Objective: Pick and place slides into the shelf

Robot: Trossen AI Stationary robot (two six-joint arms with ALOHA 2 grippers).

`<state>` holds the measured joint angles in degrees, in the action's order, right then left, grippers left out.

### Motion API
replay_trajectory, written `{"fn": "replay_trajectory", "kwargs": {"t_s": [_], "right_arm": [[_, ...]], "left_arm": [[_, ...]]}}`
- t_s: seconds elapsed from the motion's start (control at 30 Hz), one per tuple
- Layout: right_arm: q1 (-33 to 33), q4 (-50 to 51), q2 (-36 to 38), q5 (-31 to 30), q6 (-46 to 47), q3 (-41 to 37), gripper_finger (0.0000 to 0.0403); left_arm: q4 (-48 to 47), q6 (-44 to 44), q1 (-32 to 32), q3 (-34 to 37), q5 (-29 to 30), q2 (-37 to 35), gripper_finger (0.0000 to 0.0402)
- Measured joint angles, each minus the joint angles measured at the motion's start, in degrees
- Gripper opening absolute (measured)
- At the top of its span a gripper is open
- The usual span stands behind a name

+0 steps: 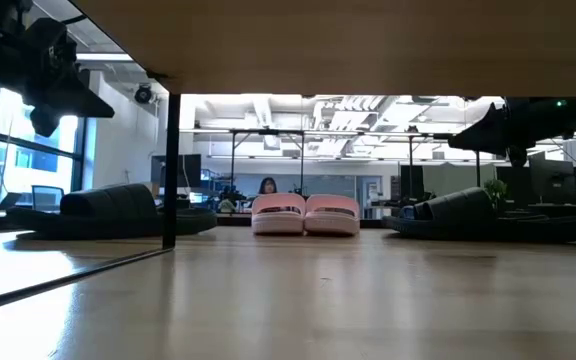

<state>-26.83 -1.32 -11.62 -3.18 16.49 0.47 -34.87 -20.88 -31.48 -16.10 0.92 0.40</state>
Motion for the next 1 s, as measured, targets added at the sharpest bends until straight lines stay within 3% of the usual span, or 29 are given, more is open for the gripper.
{"fn": "replay_trajectory", "kwargs": {"t_s": [0.27,0.77,0.83,1.0], "right_arm": [[0.0,0.0,0.0,0.0,0.0,0.0,0.0000],[0.0,0.0,0.0,0.0,0.0,0.0,0.0000],[0.0,0.0,0.0,0.0,0.0,0.0,0.0000],[0.0,0.0,0.0,0.0,0.0,0.0,0.0000]], "left_arm": [[0.0,8.8,0.0,0.0,1.1,0.0,0.0001],[5.1,8.5,0.0,0.0,1.9,0.0,0.0001],[8.3,6.5,0.0,0.0,1.6,0.0,0.0001],[19.6,-9.8,0.0,0.0,1.5,0.0,0.0001]]}}
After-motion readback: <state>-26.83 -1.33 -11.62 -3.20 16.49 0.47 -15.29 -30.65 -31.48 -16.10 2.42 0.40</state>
